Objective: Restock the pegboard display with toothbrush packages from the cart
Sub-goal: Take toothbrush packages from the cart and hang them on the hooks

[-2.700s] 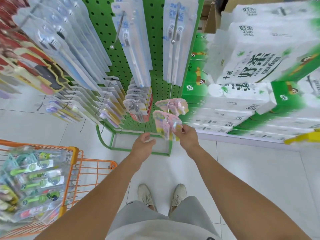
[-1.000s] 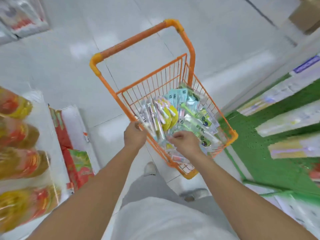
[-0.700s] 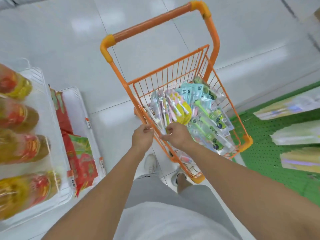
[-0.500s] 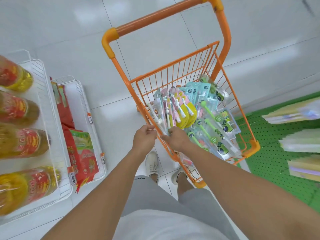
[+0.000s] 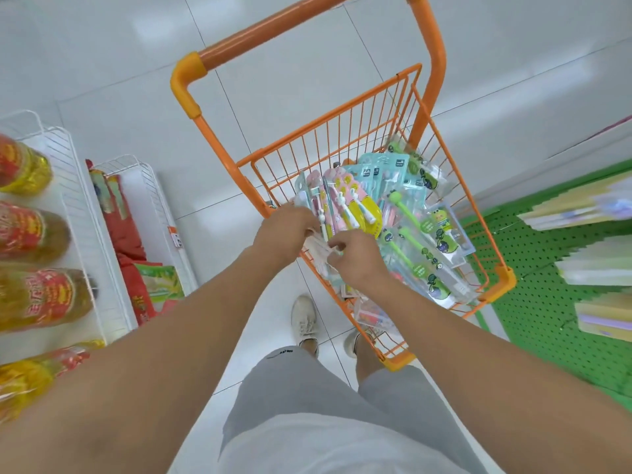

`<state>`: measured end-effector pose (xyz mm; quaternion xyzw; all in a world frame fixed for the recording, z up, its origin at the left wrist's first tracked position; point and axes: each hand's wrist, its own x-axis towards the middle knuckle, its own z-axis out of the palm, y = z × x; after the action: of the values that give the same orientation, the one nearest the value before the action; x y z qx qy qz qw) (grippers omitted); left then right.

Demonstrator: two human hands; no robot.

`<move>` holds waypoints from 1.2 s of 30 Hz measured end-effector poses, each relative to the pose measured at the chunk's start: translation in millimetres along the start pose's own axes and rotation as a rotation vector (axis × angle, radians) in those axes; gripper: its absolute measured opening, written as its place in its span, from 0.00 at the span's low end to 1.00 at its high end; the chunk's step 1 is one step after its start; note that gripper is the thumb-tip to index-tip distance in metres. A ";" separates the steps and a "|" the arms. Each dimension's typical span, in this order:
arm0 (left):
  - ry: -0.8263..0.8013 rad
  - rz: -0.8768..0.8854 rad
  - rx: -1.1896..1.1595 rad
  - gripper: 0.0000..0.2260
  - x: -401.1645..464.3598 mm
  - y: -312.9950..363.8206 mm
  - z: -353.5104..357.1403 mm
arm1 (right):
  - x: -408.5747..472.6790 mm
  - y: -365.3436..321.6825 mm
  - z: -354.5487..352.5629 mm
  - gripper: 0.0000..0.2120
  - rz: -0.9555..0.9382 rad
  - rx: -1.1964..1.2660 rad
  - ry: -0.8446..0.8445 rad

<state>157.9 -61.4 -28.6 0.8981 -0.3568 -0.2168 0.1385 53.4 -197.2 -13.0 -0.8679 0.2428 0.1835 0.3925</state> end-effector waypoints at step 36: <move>-0.579 -0.259 -1.540 0.41 -56.2 359.7 -37.0 | -338.4 151.5 -115.9 0.39 -0.235 -0.222 1.137</move>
<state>-69.5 -272.9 165.0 0.4947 -0.0242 -0.6366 0.5911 -293.2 -279.6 141.9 -0.8870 0.2966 -0.3308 0.1255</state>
